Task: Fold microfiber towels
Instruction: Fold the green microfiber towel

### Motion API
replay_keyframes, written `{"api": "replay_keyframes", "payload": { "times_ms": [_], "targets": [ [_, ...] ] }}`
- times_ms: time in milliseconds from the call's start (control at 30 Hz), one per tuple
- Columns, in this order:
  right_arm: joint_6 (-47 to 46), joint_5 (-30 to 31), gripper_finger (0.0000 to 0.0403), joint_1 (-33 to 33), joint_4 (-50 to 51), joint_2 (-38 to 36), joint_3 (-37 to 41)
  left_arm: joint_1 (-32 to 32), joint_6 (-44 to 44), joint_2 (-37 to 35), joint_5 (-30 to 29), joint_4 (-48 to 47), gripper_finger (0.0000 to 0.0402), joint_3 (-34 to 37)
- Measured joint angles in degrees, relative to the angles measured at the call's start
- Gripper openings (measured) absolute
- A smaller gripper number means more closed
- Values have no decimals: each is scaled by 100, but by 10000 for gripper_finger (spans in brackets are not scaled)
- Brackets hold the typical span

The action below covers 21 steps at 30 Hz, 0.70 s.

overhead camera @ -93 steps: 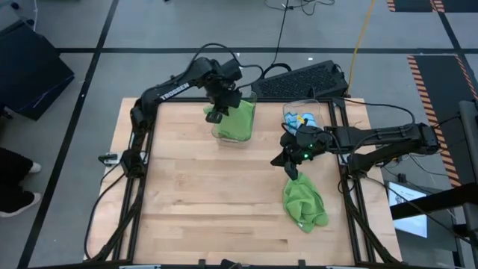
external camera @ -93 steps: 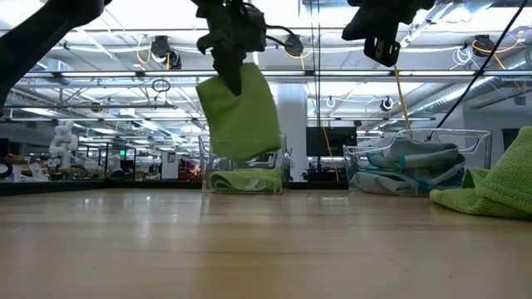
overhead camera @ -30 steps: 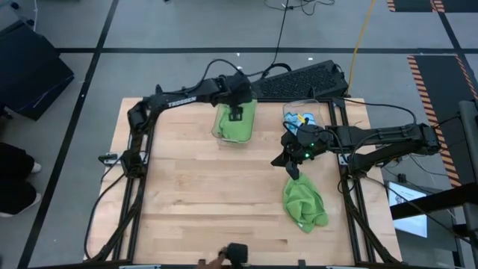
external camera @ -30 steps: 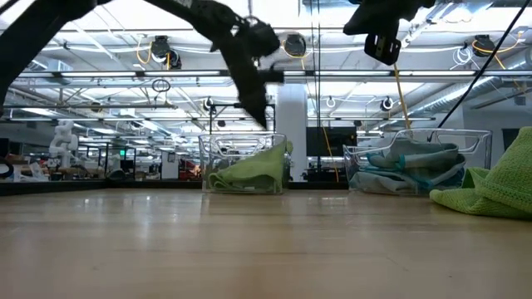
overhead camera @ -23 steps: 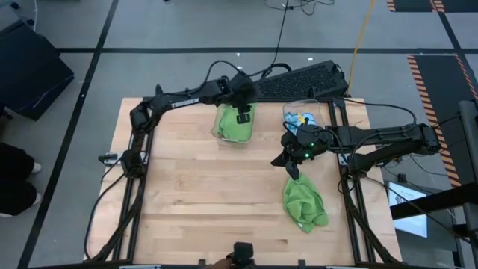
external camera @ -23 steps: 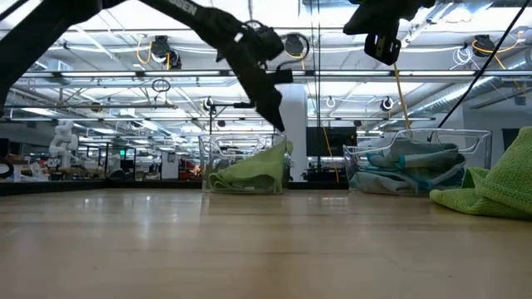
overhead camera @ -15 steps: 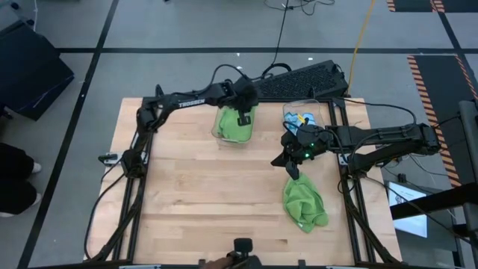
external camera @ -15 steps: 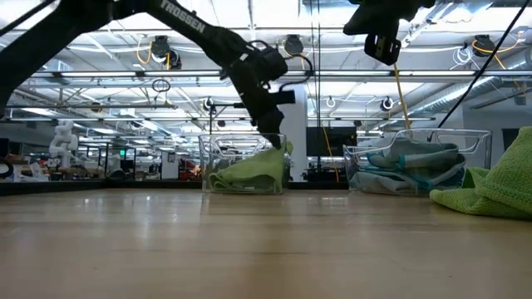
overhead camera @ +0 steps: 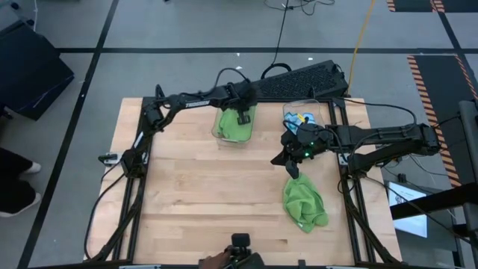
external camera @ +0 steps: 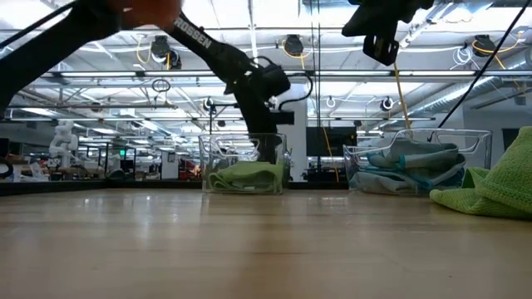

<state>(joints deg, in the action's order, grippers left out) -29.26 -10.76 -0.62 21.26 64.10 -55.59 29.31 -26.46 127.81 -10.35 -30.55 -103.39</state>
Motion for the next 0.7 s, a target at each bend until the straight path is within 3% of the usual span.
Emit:
{"api": "replay_keyframes", "payload": {
  "times_ms": [233,367,567,700],
  "targets": [
    [37,-1,0,0,2,0,0,-48,252,-743,-20,-6,4,-9],
    [-13,3,0,-1,37,0,0,-45,1071,-1269,114,-228,13,-9],
    [-583,32,0,0,256,0,0,-132,2445,-2001,926,-928,3,-11],
    [-822,22,8,40,356,0,0,-425,2916,-2388,938,-1628,10,-9]
  ]
}}
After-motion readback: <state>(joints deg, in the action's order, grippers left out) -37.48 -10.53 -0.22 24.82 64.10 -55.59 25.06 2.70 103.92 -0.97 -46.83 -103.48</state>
